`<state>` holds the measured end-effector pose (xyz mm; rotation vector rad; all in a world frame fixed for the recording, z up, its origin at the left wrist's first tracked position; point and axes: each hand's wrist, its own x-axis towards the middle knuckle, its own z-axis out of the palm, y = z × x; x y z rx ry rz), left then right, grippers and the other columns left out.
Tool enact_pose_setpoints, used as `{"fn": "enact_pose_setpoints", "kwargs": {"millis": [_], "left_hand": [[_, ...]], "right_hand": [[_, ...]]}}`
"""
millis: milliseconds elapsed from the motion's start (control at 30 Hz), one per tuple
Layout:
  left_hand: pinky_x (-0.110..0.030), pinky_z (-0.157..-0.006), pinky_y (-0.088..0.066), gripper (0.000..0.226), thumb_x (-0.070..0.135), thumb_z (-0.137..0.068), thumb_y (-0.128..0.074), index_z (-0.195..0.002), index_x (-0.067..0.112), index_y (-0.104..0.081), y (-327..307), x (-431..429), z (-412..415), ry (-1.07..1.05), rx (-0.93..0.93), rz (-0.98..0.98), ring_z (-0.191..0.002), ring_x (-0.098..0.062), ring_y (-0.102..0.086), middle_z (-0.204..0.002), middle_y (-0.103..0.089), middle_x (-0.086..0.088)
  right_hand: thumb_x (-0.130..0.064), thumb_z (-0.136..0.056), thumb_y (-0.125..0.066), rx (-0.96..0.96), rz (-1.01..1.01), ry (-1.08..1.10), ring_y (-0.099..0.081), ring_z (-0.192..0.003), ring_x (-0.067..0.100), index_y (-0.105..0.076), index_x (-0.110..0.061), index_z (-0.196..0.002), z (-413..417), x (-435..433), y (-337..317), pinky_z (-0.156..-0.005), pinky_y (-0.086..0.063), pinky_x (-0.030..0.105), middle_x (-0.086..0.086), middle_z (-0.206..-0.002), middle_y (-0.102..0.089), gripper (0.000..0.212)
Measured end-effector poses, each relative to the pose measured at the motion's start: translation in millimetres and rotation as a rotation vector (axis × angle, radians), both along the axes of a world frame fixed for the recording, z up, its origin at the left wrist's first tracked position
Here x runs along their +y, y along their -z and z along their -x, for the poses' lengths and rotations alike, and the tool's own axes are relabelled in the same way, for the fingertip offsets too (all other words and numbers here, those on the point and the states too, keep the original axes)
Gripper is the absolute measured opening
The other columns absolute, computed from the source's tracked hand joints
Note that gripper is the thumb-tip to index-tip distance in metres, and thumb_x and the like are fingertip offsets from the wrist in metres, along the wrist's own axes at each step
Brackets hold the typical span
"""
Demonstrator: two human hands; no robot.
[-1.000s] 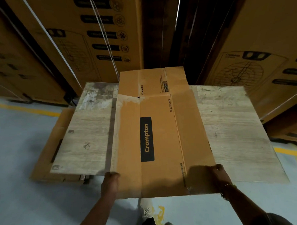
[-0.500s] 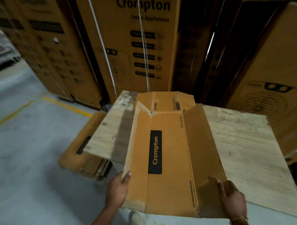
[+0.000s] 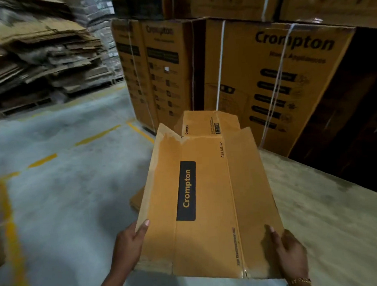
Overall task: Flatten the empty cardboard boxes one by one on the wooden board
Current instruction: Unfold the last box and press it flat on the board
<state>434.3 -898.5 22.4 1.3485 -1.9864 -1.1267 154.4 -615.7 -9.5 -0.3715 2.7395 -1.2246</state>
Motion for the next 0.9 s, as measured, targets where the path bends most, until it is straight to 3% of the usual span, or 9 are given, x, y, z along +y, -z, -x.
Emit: {"fn": "enact_pose_setpoints", "kwargs": {"millis": [200, 267, 367, 600, 733, 900], "left_hand": [[-0.032, -0.072, -0.055, 0.024, 0.044, -0.096, -0.057, -0.095, 0.025, -0.071, -5, -136, -38, -0.038, -0.020, -0.009, -0.080, -0.008, -0.067, -0.085, -0.072, 0.009], [-0.035, -0.074, -0.056, 0.023, 0.045, -0.096, -0.057, -0.091, 0.026, -0.071, -5, -176, -45, -0.039, -0.040, -0.007, -0.079, -0.011, -0.068, -0.084, -0.072, 0.009], [-0.035, -0.071, -0.056, 0.027, 0.045, -0.096, -0.057, -0.090, 0.023, -0.071, -1, -229, -48, -0.028, -0.073, 0.013, -0.076, -0.012, -0.068, -0.081, -0.072, 0.005], [-0.027, -0.065, -0.052, 0.024, 0.043, -0.097, -0.055, -0.091, 0.026, -0.070, 17, -337, -16, -0.002, -0.117, -0.001, -0.076, -0.012, -0.068, -0.081, -0.072, 0.006], [-0.021, -0.064, -0.048, 0.032, 0.043, -0.098, -0.055, -0.106, 0.019, -0.074, 31, -390, 13, 0.026, -0.148, -0.012, -0.077, -0.006, -0.065, -0.088, -0.072, 0.005], [-0.025, -0.069, -0.048, 0.041, 0.046, -0.098, -0.053, -0.111, 0.012, -0.072, 38, -449, 48, 0.071, -0.192, -0.061, -0.089, -0.018, -0.068, -0.095, -0.071, 0.003]], "right_hand": [[-0.074, -0.082, -0.039, 0.001, 0.025, -0.063, -0.055, -0.058, 0.029, -0.046, -0.007, -0.064, -23, -147, 12, -0.055, -0.041, 0.037, 0.008, -0.055, -0.056, 0.070], [-0.058, -0.093, -0.054, -0.031, 0.022, -0.058, -0.053, -0.057, 0.026, -0.046, -0.004, -0.065, -28, -184, 16, -0.059, -0.045, 0.038, 0.009, -0.055, -0.055, 0.061], [-0.044, -0.094, -0.058, -0.078, 0.034, -0.034, -0.054, -0.058, 0.026, -0.047, -0.004, -0.065, -30, -232, 24, -0.060, -0.044, 0.035, 0.008, -0.056, -0.055, 0.051], [-0.044, -0.093, -0.059, -0.159, 0.068, -0.049, -0.057, -0.063, 0.024, -0.054, -0.005, -0.068, -4, -336, 46, -0.061, -0.041, 0.033, 0.007, -0.061, -0.060, 0.047], [-0.047, -0.091, -0.061, -0.200, 0.076, -0.019, -0.058, -0.065, 0.028, -0.055, 0.001, -0.070, 20, -384, 64, -0.068, -0.045, 0.037, 0.010, -0.063, -0.060, 0.053], [-0.063, -0.082, -0.051, -0.205, 0.040, 0.006, -0.053, -0.063, 0.029, -0.057, 0.001, -0.068, 37, -437, 73, -0.065, -0.041, 0.036, 0.015, -0.065, -0.061, 0.066]]}}
